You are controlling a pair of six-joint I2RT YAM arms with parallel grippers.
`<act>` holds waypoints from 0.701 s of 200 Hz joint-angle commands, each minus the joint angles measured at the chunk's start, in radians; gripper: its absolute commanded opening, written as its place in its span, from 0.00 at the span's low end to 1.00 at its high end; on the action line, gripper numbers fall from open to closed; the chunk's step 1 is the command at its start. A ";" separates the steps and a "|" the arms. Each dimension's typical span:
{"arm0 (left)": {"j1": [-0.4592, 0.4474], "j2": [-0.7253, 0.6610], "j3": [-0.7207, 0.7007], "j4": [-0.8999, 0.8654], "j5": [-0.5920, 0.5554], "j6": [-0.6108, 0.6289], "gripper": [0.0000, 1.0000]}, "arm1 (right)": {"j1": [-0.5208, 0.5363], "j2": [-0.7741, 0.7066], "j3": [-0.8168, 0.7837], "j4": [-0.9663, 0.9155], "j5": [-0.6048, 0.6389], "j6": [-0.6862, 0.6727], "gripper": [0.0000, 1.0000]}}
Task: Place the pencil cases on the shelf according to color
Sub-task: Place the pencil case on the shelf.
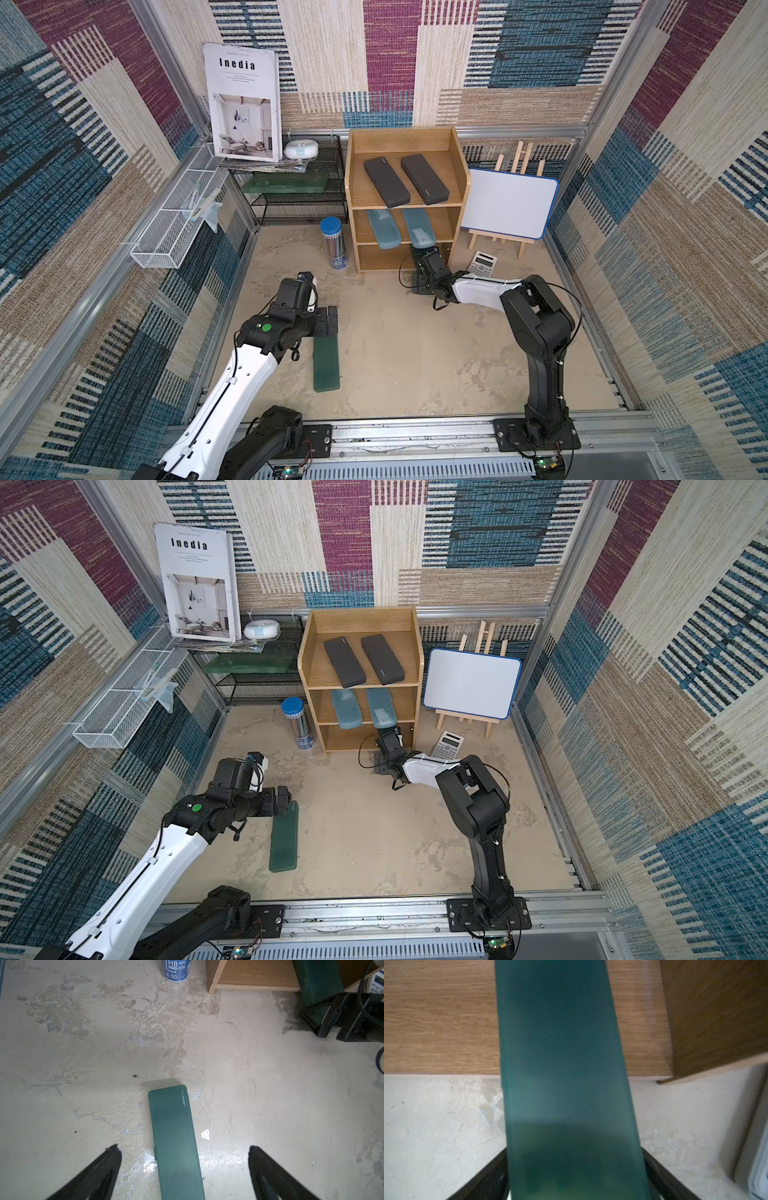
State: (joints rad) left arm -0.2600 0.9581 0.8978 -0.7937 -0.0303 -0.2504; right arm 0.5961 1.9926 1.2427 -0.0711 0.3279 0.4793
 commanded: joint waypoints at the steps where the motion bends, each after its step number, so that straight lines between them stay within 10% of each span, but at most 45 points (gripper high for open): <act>1: 0.001 -0.004 0.007 0.019 0.005 0.012 1.00 | -0.001 -0.055 -0.025 -0.003 0.000 -0.001 0.94; 62: 0.002 -0.011 0.004 0.026 0.017 0.017 0.99 | 0.002 -0.236 -0.163 -0.022 -0.042 0.017 0.91; 140: 0.002 0.000 0.003 0.032 0.061 0.020 1.00 | -0.002 -0.168 -0.206 0.044 -0.087 0.006 0.41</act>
State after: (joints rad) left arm -0.2596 0.9504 0.8978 -0.7784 0.0025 -0.2363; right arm 0.5972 1.7557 0.9806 -0.0467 0.2417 0.4946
